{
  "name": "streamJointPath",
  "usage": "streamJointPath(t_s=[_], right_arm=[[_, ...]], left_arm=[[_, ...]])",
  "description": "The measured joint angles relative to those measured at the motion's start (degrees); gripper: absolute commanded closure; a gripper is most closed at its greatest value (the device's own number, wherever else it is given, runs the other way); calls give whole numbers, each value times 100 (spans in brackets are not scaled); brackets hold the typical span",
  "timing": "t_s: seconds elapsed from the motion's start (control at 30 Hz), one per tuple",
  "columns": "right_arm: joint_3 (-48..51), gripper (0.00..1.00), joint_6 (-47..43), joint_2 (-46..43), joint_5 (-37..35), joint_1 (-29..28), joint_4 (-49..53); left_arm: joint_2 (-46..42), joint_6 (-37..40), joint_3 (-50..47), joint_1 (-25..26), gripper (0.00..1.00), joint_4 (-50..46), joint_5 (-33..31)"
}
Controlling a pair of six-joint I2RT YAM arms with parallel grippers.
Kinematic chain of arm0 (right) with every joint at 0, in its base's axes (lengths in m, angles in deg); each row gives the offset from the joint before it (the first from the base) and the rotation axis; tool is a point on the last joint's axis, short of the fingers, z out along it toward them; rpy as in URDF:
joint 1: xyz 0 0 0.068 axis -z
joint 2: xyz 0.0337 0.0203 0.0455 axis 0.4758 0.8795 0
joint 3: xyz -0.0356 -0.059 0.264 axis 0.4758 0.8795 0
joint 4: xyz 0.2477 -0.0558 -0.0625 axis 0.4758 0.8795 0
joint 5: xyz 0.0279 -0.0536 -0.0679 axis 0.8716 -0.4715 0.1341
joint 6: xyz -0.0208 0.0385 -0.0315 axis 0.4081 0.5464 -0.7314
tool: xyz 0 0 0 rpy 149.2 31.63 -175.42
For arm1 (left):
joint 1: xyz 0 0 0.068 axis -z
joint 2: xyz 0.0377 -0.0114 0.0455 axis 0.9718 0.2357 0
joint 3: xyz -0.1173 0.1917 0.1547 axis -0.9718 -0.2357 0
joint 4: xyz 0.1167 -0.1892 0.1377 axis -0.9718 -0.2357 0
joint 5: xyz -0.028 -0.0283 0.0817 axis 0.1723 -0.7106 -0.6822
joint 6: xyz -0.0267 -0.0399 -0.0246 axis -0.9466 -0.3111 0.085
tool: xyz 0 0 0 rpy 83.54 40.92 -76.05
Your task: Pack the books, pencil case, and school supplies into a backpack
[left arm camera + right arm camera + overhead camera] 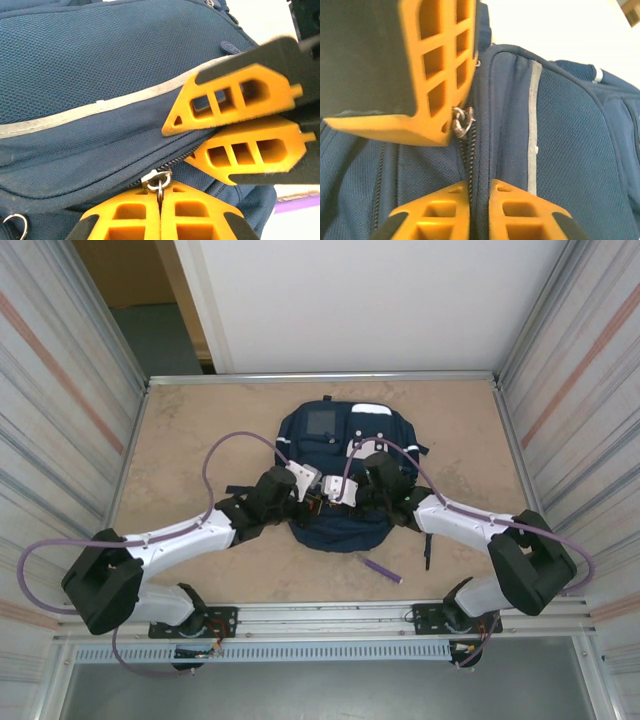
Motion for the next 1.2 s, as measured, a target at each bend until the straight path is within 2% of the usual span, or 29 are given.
streamJointPath(t_s=[0.1, 0.23, 0.4, 0.53, 0.8, 0.87, 1.0, 1.1, 1.2], right_arm=[[0, 100, -127, 35, 0, 2, -76], [-20, 100, -507, 83, 50, 68, -127], [-164, 100, -1259, 190, 247, -33, -116], [-634, 100, -1862, 459, 352, -68, 304], [-1167, 99, -3268, 608, 914, 356, 1281], [-1401, 80, -3451, 748, 1185, 575, 1491], [-1648, 63, -3324, 938, 1379, 1045, 1672], [-1602, 60, -2815, 944, 1373, 1025, 1635], [-1405, 58, -2422, 918, 1364, 767, 1604]], left_arm=[[0, -2, -7, -177, 100, -39, -15], [-26, -2, -136, -815, 100, -109, 166], [-76, -4, -378, -1799, 100, 4, 776], [-240, -9, -800, -2085, 100, 452, 1106], [-245, 24, -1211, -2146, 100, 1274, 1561], [-350, 98, -1351, -2100, 100, 1523, 1582], [-540, 203, -1412, -1731, 100, 1574, 1270], [-675, 151, -1423, -1410, 100, 1580, 1075], [-791, 17, -1453, -1158, 100, 1582, 922]])
